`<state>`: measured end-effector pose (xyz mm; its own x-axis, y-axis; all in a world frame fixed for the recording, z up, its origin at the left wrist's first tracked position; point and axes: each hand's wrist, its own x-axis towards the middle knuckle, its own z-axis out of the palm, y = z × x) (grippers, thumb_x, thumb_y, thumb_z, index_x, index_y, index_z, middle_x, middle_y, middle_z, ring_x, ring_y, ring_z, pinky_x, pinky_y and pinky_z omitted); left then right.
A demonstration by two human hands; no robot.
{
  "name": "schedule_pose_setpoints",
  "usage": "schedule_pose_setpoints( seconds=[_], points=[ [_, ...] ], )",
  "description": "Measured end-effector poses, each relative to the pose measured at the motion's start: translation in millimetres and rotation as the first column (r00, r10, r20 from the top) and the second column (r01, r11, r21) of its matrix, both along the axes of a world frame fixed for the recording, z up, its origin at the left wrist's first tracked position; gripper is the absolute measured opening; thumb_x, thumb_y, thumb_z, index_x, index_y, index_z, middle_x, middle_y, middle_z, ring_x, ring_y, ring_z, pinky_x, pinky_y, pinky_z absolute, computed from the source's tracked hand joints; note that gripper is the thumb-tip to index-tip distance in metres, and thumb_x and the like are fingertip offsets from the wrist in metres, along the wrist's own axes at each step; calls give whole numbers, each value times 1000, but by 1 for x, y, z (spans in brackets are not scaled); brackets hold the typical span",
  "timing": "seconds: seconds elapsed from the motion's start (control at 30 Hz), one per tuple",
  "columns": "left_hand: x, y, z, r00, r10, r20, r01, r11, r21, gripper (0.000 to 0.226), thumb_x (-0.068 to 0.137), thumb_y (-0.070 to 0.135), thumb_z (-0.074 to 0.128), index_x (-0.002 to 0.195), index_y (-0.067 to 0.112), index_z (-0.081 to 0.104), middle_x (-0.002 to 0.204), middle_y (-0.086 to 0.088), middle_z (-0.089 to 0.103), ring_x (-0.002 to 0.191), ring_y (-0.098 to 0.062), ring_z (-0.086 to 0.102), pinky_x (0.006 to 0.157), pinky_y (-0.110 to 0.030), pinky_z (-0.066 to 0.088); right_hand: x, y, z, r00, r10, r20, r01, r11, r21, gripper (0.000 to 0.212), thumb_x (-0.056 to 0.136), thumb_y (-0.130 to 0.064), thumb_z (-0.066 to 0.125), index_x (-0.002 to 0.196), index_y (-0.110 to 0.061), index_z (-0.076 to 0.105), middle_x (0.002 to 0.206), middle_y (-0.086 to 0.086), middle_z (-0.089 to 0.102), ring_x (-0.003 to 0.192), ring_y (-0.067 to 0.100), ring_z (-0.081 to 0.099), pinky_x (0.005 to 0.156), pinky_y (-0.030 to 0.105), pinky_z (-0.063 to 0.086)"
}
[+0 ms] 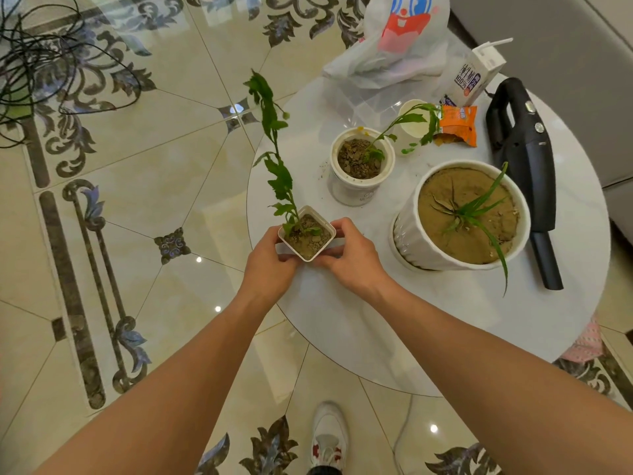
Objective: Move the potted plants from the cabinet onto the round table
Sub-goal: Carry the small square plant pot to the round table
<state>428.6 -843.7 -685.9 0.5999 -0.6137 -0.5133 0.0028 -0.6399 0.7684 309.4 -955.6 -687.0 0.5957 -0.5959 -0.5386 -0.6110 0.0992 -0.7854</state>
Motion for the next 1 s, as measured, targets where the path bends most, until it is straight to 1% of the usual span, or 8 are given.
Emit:
schedule_pose_setpoints(
  seconds=[0.13,0.23,0.33,0.47,0.57,0.73,0.87,1.0],
  points=[
    [-3,4,2,1000,10,-1,-10,1000,1,54,94,10,65,138,32,44,125,14,56,91,-2,65,69,-10,44,0,4,2,1000,8,-23,-9,1000,-24,50,87,-15,80,125,-26,49,113,-14,60,90,4,69,70,14,49],
    [-3,8,4,1000,27,-16,-27,1000,11,59,95,7,62,142,35,39,133,12,55,94,-2,66,63,-8,44,-5,6,6,992,-47,-114,38,996,-81,56,91,-16,74,139,-20,45,125,-1,57,103,16,65,83,25,52],
    [-1,14,9,998,59,-28,-58,998,12,63,95,6,61,146,35,36,142,6,51,108,-13,65,68,-12,47,-17,12,11,977,-48,-208,28,995,-99,36,96,-21,66,129,-17,53,113,1,63,94,13,60,75,22,46],
    [2,34,22,996,89,-1,-89,996,-8,68,95,7,62,148,35,31,145,3,48,112,-15,62,80,-22,52,-26,33,19,972,9,-235,-42,989,-139,13,98,-22,62,109,-17,68,100,2,72,94,17,68,67,20,47],
    [7,64,32,993,118,6,-118,992,-38,68,94,7,62,149,34,30,144,5,49,111,-14,62,71,-18,50,-21,62,37,976,17,-215,-46,990,-131,12,98,-24,61,103,-17,71,93,0,73,88,16,72,67,22,51],
    [19,152,53,979,204,13,-202,976,-85,61,94,9,58,145,35,36,138,7,52,108,-10,63,63,-17,46,5,149,71,984,117,-135,-133,985,-114,18,97,-27,62,89,-16,73,81,-2,74,71,9,70,65,22,53],
    [35,238,69,966,257,37,-252,962,-105,55,96,13,60,144,32,41,133,11,55,107,-8,62,67,-14,44,48,224,89,957,276,-84,-285,951,-117,18,99,-30,62,96,-16,74,87,-3,75,78,10,73,68,22,56],
    [71,366,89,932,358,51,-352,931,-99,48,96,19,62,139,31,47,127,13,58,112,-10,60,75,-18,48,107,329,105,913,403,-64,-408,900,-150,9,96,-27,65,94,-21,72,88,-3,74,75,11,74,73,31,61]
  ],
)
